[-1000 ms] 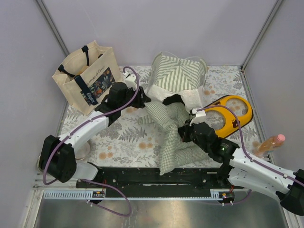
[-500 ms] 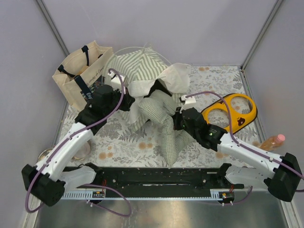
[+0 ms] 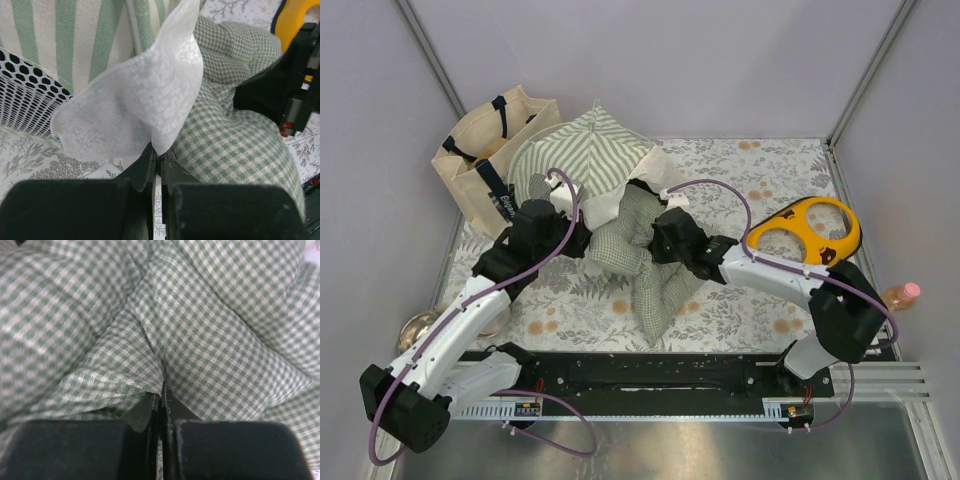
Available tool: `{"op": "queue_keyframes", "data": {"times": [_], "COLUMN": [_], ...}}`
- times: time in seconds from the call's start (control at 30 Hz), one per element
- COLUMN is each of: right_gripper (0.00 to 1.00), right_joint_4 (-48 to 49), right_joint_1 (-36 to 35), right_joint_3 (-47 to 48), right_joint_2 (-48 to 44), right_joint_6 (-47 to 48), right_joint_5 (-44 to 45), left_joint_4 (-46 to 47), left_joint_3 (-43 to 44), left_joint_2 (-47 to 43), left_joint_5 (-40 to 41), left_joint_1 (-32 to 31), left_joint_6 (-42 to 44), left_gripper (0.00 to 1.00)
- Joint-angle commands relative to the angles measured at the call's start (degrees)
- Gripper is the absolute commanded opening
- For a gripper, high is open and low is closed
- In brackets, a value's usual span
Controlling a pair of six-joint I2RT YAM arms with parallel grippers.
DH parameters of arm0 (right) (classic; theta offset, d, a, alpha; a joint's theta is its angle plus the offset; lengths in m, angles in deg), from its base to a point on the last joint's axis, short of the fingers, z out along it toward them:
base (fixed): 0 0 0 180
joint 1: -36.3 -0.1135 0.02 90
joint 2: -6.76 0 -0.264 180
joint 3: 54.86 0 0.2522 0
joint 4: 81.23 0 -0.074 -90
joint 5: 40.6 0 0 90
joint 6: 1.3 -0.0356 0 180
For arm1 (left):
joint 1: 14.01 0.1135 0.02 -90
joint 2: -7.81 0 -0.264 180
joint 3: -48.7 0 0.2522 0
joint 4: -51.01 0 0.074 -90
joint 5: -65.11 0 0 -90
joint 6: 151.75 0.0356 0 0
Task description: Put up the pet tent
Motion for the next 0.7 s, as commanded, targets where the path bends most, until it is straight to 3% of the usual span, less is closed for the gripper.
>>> {"op": "queue_keyframes", "data": {"times": [0.0,0.1,0.3,0.4,0.53,0.67], "right_gripper": [0.0,0.06,0.65,0.84,0.99,0.99], "right_joint_4": [1.8,9.15,11.92,9.9,8.57,9.36], "right_joint_1": [1.16,1.16,1.16,1.16,1.16,0.9], "right_joint_3": [4.05,-1.3,-7.72,-9.74,-12.38,-13.53], "right_joint_2": [4.55,2.46,-4.22,-9.14,-16.61,-17.6], "right_joint_6": [-7.59,-4.18,3.03,5.32,10.33,16.39], "right_joint_5": [4.56,0.0,-7.13,-7.75,-11.34,-26.71], "left_joint_4": [1.19,3.65,5.77,5.24,4.98,4.37], "left_joint_3": [-1.91,-4.1,-5.87,-5.52,-4.73,-3.59], "left_joint_2": [-1.72,-1.63,-0.14,0.83,1.88,3.03], "left_joint_5": [-0.3,1.01,3.13,4.27,4.62,6.1], "left_joint_1": [0.06,0.06,-0.03,-0.03,0.06,-0.03], "left_joint_6": [-3.9,-7.24,-10.41,-10.41,-9.97,-9.36], "left_gripper": [0.0,0.0,0.0,0.0,0.0,0.0]}}
